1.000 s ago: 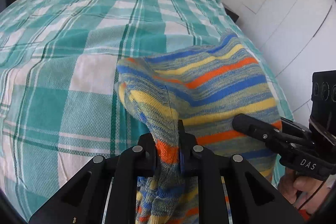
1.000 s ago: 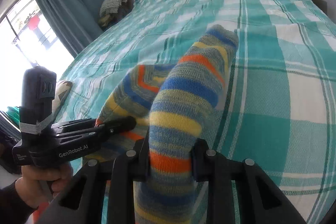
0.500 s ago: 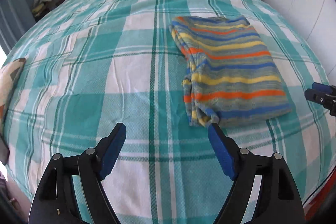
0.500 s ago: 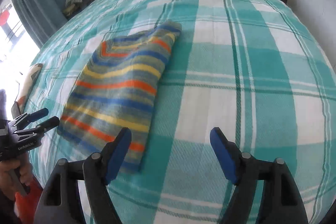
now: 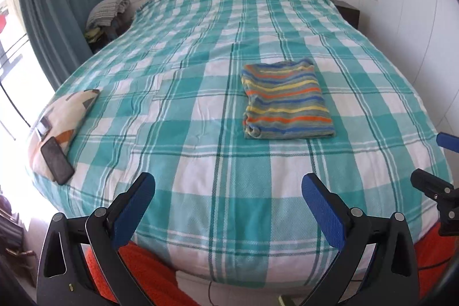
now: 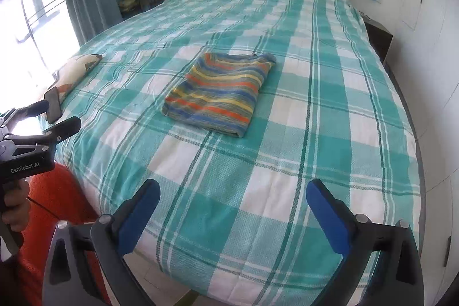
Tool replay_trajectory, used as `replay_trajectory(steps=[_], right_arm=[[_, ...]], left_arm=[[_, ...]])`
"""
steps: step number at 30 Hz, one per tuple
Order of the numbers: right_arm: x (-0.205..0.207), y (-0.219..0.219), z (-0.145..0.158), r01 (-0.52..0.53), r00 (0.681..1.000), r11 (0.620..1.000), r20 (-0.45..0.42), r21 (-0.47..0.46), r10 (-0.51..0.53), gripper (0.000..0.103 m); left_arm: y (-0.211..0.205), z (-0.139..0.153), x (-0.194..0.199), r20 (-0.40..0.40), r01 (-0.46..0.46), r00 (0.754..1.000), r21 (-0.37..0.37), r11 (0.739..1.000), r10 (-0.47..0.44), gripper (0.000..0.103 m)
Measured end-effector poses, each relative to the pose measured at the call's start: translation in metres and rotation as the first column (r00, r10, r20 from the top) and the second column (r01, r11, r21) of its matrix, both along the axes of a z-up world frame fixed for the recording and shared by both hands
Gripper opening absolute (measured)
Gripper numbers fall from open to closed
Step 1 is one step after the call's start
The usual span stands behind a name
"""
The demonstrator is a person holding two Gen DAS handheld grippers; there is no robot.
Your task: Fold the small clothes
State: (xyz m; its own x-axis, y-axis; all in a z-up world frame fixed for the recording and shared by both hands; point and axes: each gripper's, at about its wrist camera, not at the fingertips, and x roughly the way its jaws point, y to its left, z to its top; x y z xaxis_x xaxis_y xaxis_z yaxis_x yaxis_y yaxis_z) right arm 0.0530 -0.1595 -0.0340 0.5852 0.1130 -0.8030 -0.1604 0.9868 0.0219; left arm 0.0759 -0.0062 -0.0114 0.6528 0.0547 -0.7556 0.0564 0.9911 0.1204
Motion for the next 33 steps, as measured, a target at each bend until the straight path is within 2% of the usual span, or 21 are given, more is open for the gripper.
replay_trajectory(steps=[5, 16, 20, 26, 33], right_arm=[[-0.018, 0.012, 0.022, -0.032, 0.999, 0.999, 0.016, -0.013, 0.032, 0.101], [-0.057, 0.025, 0.034, 0.015, 1.0, 1.0, -0.016, 0.021, -0.015, 0.101], [-0.073, 0.035, 0.046, 0.02, 1.0, 1.0, -0.001, 0.004, -0.02, 0.101], [-0.096, 0.047, 0.061, 0.042, 0.998, 0.998, 0.038, -0.049, -0.04, 0.101], [-0.111, 0.048, 0.067, 0.032, 0.999, 0.996, 0.028, -0.078, -0.03, 0.101]], left_arm=[[-0.003, 0.01, -0.021, -0.007, -0.035, 0.999, 0.005, 0.999, 0.035, 0.102], [0.001, 0.02, -0.061, 0.001, -0.053, 0.999, 0.028, 0.998, 0.053, 0.102], [0.006, 0.023, -0.077, 0.015, -0.036, 0.999, 0.02, 0.999, 0.035, 0.102], [0.015, 0.024, -0.089, -0.025, -0.056, 0.998, -0.003, 0.998, 0.056, 0.102], [0.013, 0.029, -0.103, 0.019, -0.069, 0.998, 0.021, 0.997, 0.068, 0.102]])
